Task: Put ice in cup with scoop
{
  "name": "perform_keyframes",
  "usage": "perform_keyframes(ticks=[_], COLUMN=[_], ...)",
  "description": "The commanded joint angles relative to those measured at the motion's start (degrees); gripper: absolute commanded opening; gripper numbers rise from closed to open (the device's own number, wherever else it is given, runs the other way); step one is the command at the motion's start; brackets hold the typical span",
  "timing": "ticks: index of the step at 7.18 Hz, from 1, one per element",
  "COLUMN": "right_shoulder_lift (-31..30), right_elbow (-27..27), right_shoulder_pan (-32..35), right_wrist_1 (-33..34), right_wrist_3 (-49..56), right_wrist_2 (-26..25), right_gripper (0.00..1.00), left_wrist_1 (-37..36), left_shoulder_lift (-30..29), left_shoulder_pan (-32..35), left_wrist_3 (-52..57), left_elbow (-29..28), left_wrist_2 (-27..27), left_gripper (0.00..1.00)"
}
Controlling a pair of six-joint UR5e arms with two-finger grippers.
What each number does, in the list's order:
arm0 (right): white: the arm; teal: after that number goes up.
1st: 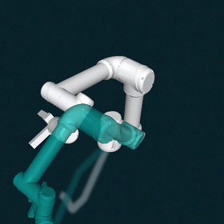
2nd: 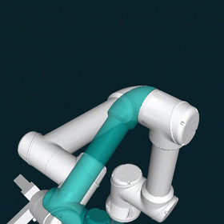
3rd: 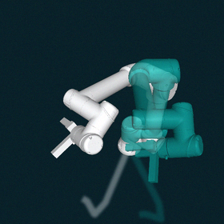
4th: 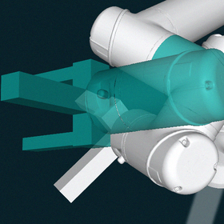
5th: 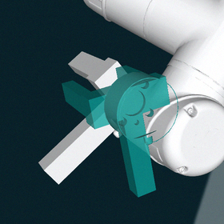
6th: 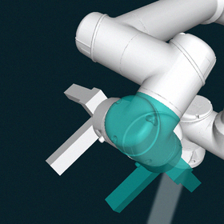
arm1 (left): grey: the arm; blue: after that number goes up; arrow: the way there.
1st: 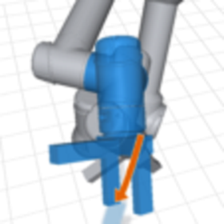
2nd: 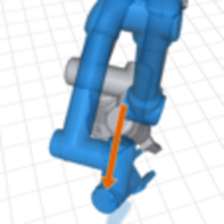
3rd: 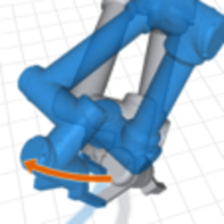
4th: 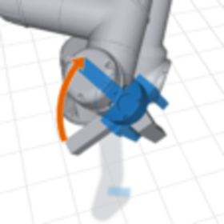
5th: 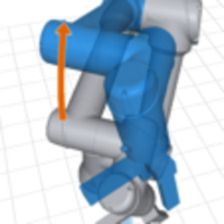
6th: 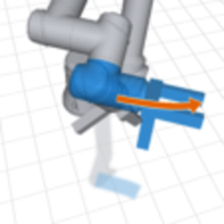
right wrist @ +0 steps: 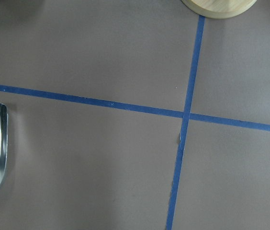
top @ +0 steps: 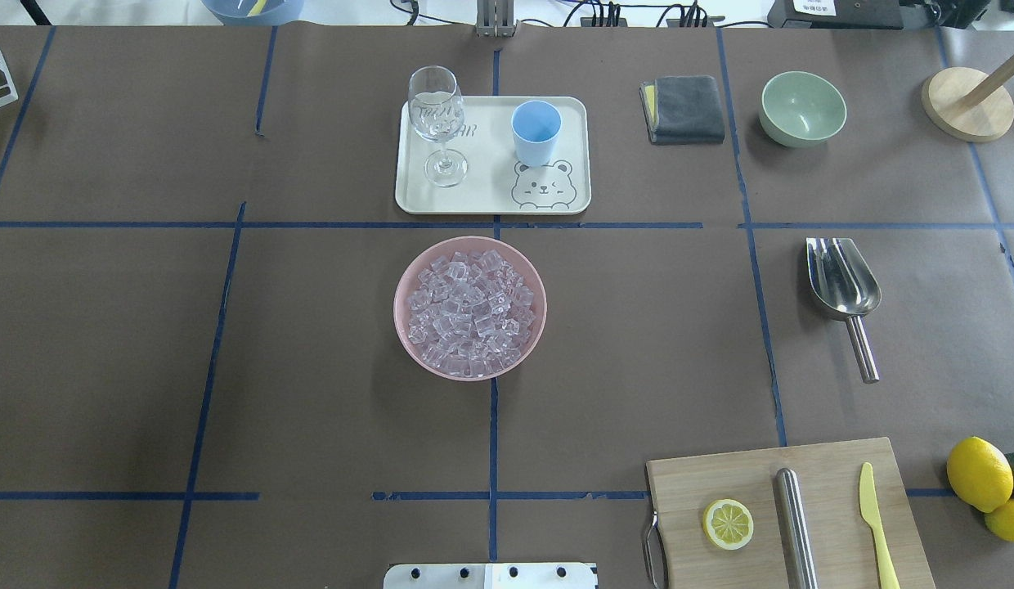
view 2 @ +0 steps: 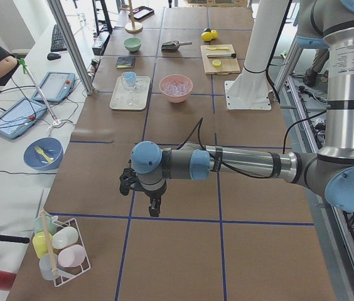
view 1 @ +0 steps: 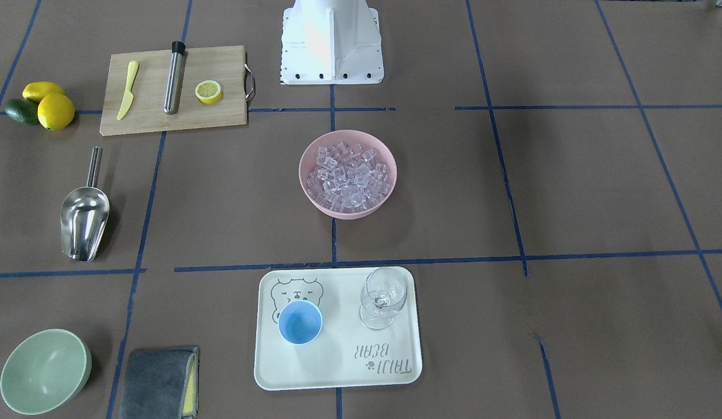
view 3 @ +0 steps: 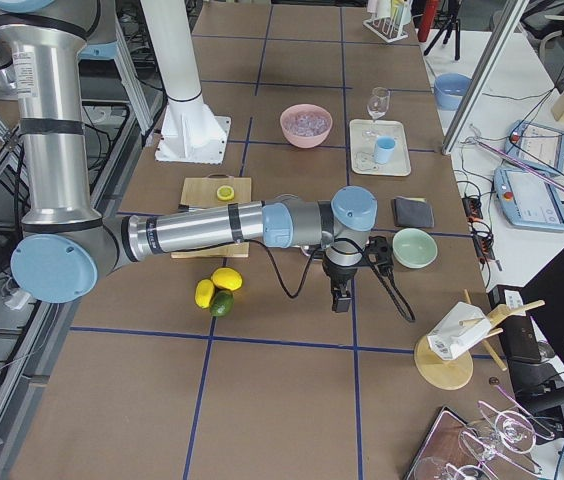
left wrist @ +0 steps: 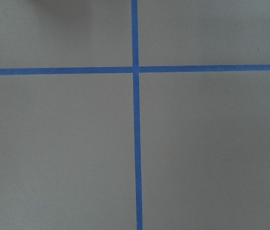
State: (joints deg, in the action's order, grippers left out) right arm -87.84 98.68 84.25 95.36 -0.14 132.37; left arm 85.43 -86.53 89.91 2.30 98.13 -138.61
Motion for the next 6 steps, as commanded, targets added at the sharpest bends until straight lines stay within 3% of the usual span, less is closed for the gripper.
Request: perform_keyframes(ticks=[1, 6], right_shoulder_lift=[0.0, -0.2], right_elbow=[0.0, 0.1], right_shoulder_pan=[0.0, 0.0], right_wrist_1=[-0.2, -0.4], right_wrist_3=[0.1, -0.1], right_wrist_2=[0.0, -0.2], right_gripper=[1.00, 1.00], left_wrist_1=[1.0, 2.5], left_shoulder_lift=[-0.2, -0.4], left_shoulder_pan=[-1.3, -2.1], left_wrist_3=[-0.1, -0.2], left_elbow=[-0.2, 0.6], left_wrist_2=[0.3, -0.3], left_gripper=[1.00, 1.00])
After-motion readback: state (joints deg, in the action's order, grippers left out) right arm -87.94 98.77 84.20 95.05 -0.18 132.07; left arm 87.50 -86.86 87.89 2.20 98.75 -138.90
